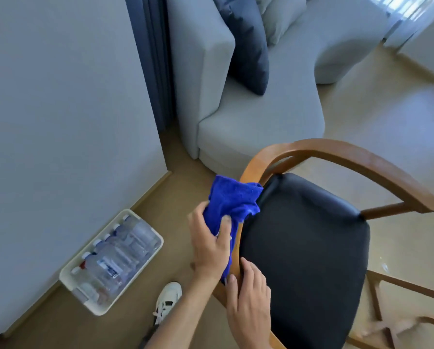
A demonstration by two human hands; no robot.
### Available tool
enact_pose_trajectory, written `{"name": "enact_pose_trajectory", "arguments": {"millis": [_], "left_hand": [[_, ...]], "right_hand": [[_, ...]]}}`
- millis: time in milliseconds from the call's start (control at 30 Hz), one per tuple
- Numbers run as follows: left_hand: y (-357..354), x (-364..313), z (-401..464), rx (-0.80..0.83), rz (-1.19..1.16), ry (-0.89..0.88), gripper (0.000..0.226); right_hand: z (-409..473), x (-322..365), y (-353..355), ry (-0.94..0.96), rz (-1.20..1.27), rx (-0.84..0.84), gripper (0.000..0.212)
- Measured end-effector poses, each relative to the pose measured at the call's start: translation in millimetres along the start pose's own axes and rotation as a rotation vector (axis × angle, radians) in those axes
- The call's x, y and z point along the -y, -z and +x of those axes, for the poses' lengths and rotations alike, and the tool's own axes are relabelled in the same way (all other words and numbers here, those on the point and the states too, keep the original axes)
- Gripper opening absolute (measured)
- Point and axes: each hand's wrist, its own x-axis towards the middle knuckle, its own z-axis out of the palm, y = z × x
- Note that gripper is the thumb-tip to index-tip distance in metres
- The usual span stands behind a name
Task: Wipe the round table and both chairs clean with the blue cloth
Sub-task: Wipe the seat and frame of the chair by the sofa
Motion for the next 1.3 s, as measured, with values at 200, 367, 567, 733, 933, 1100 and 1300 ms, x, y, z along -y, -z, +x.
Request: {"name": "enact_pose_trajectory", "arguments": {"millis": [200, 367, 567, 733, 933, 1100, 1300], "left_hand": [[-21, -9, 107, 0.382, -0.228, 0.270, 0.016], [-53, -10, 155, 0.535, -0.226, 0.256, 0.017], [-24, 27, 105, 0.510, -0.312, 0.387, 0.017], [-1, 49, 65, 0.442, -0.306, 0.542, 0.013], [-73, 3, 170, 0.550, -0.109, 0.205, 0.025], [-101, -13, 193, 0.626, -0.117, 0.133, 0.021], [-18, 23, 98, 0.501, -0.290, 0.217, 0.021]], "right_hand": [[26, 16, -2, 0.152, -0.018, -0.025, 0.060], [59, 28, -17, 0.167, -0.024, 0.008, 0.074], [55, 21, -20, 0.156, -0.080, 0.009, 0.076], [48, 29, -16, 0.150, -0.118, 0.008, 0.080], [53, 34, -19, 0.121, -0.164, -0.013, 0.077], [62, 28, -17, 0.138, -0.169, -0.027, 0.076], [53, 25, -15, 0.153, -0.135, -0.012, 0.072]]}}
